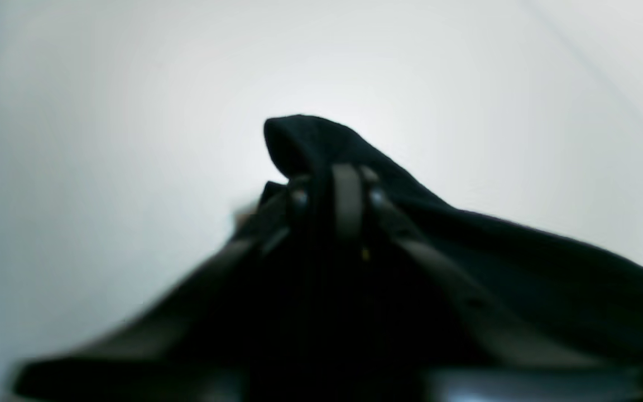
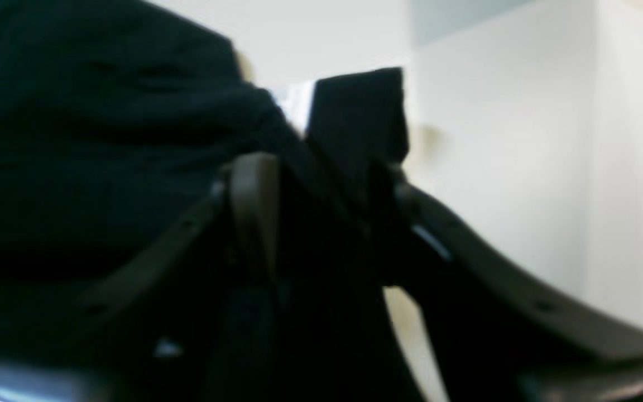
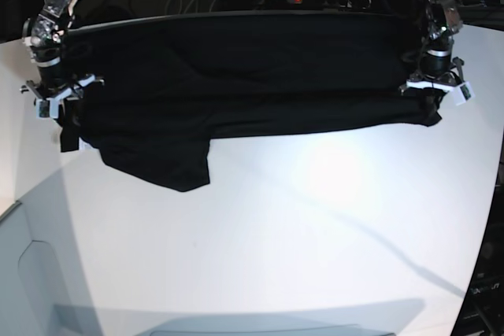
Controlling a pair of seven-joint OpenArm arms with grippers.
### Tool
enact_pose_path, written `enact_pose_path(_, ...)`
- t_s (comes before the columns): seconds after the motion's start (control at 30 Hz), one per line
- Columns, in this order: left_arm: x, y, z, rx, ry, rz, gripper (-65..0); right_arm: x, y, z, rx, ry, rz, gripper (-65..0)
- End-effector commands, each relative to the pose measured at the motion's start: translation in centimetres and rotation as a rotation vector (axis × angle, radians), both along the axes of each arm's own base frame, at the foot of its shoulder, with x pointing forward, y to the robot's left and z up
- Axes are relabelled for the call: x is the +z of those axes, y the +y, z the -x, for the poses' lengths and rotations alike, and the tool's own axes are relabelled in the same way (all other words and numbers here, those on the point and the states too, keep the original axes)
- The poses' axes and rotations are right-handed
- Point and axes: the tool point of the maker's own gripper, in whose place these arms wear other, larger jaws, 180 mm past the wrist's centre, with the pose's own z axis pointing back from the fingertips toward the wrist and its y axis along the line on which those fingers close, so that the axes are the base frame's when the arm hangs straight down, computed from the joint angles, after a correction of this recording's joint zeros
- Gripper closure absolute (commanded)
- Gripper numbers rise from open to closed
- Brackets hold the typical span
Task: Fold the T-shirt properly
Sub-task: 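Fold the grasped middle section toward the collar edge with both grippers, then release the fold and move the right gripper toward the sleeve corner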
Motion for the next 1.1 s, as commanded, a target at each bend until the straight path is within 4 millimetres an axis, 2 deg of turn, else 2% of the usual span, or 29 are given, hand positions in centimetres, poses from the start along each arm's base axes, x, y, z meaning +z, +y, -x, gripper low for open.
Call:
enact_pose_path(0.0,1.2,0.5,-0.1,0.000,-0.033,-0.022,-15.2,1.9,-0.2,-1.0,0.011,-0.072,0.004,-29.8)
enact_pose_path(0.1,1.9,0.4,0.1,-0.005,-0.046,-0.034,-31.3,3.1,-0.9,-1.0,-0.009,-0.100,0.023,-32.3)
enact_pose_path(0.13,2.1,0.4,0.2,-0.006,-0.050,-0.039,-35.3,3.6,-0.5,-1.1,-0.014,-0.118,0.019,-32.3)
enact_pose_path(0.2,2.8,0.3,0.0,-0.013,-0.066,-0.046,-41.0,4.8,0.3,-1.4,-0.012,-0.152,0.026,-32.3)
enact_pose_path(0.23,2.8,0.2,0.1,-0.015,-0.065,-0.048,-41.8,5.5,0.7,-1.5,-0.011,-0.170,0.029,-32.4)
enact_pose_path(0.3,3.0,0.4,0.2,-0.012,-0.067,-0.053,-41.6,6.5,1.4,-1.7,-0.008,-0.199,0.032,-32.4)
enact_pose_path(0.43,4.4,2.5,0.2,0.042,-0.100,-0.079,-41.7,7.7,2.0,-2.0,-0.002,-0.231,0.041,-32.4)
enact_pose_path(0.57,5.4,3.2,-0.9,0.052,-0.130,-0.095,-41.7,7.3,2.2,-1.9,-0.006,-0.182,0.046,-32.4)
enact_pose_path(0.7,6.1,3.1,-2.1,0.045,-0.158,-0.095,-41.7,7.0,2.1,-1.8,-0.008,-0.163,0.048,-32.4)
enact_pose_path(0.8,5.7,3.2,-2.6,0.055,-0.151,-0.077,-41.6,7.0,2.1,-1.8,-0.008,-0.163,0.048,-32.4)
enact_pose_path(0.97,2.9,3.1,-3.0,0.052,-0.034,-0.004,-41.6,6.9,2.1,-1.8,-0.008,-0.162,0.048,-32.4)
enact_pose_path(1.07,2.5,3.0,-3.2,0.047,-0.013,0.013,-40.7,6.9,2.1,-1.8,-0.008,-0.162,0.048,-32.4)
